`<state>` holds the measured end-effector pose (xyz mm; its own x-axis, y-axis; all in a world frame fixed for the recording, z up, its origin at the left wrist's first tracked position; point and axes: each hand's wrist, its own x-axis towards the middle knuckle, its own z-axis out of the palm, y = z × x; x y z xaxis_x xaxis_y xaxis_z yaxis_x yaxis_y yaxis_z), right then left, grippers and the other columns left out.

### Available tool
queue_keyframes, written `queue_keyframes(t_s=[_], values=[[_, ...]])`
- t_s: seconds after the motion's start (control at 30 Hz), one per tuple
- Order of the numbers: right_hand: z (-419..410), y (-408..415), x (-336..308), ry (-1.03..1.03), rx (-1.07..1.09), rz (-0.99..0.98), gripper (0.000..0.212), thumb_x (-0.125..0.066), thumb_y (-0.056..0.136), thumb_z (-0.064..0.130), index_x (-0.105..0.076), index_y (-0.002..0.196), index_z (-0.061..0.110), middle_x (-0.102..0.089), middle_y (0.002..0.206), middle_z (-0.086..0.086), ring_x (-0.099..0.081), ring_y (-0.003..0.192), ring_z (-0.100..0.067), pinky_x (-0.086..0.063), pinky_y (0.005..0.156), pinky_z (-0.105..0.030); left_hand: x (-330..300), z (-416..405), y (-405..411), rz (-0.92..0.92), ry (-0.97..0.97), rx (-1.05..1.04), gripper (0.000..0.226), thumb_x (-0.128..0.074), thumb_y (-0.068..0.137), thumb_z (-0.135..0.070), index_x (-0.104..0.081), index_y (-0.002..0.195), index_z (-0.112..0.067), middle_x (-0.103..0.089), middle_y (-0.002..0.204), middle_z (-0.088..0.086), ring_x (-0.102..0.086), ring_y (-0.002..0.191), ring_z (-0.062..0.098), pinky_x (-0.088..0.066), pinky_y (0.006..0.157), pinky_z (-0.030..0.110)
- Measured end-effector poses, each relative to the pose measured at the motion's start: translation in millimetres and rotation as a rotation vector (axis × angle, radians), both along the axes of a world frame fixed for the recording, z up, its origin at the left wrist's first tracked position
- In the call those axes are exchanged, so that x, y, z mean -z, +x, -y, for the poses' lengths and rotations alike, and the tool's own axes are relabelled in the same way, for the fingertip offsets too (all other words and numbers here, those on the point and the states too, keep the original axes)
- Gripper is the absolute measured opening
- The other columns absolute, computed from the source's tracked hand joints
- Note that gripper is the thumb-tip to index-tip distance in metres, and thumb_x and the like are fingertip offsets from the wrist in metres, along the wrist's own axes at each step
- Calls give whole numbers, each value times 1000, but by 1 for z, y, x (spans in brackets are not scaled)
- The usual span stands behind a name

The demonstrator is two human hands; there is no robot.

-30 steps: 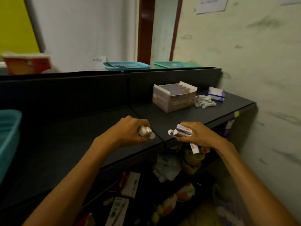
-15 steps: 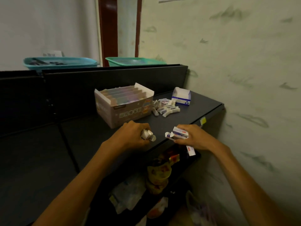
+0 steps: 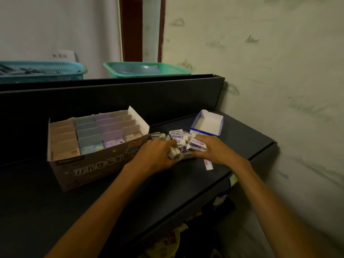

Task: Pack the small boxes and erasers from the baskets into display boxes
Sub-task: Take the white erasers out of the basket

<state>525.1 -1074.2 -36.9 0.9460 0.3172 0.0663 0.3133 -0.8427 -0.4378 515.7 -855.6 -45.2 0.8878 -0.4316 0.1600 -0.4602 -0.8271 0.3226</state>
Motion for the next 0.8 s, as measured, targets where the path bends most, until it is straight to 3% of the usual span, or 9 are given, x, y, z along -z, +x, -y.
queue_keyframes(t_s=[0.27,0.43,0.63,0.8], values=[[-1,99,5,-58,-220,59,27,-66,87,30,-55,111,22,-57,109,0,-53,92,-12,-41,81,-26,13,44,37,-9,63,-272,49,-63,83,-43,-45,127,-33,-50,126,1,-54,105,17,-49,84,31],[-13,126,18,-40,-335,59,46,-67,86,33,-47,126,21,-50,123,-6,-51,110,-22,-37,81,-26,22,53,38,-15,6,-435,67,-66,78,-47,-33,135,-38,-36,137,0,-47,116,21,-47,90,33],[-13,132,19,16,-452,14,61,-63,87,34,-32,139,24,-38,137,-5,-46,120,-25,-43,94,-36,26,51,32,-78,-57,-567,91,-68,74,-53,-10,144,-44,-27,145,-1,-33,130,22,-40,103,42],[-1,134,11,-36,-519,106,55,-63,86,38,-39,135,28,-45,129,1,-47,116,-16,-46,93,-36,18,51,30,-47,40,-583,83,-64,76,-57,-22,144,-35,-38,140,-1,-37,125,20,-41,101,39]])
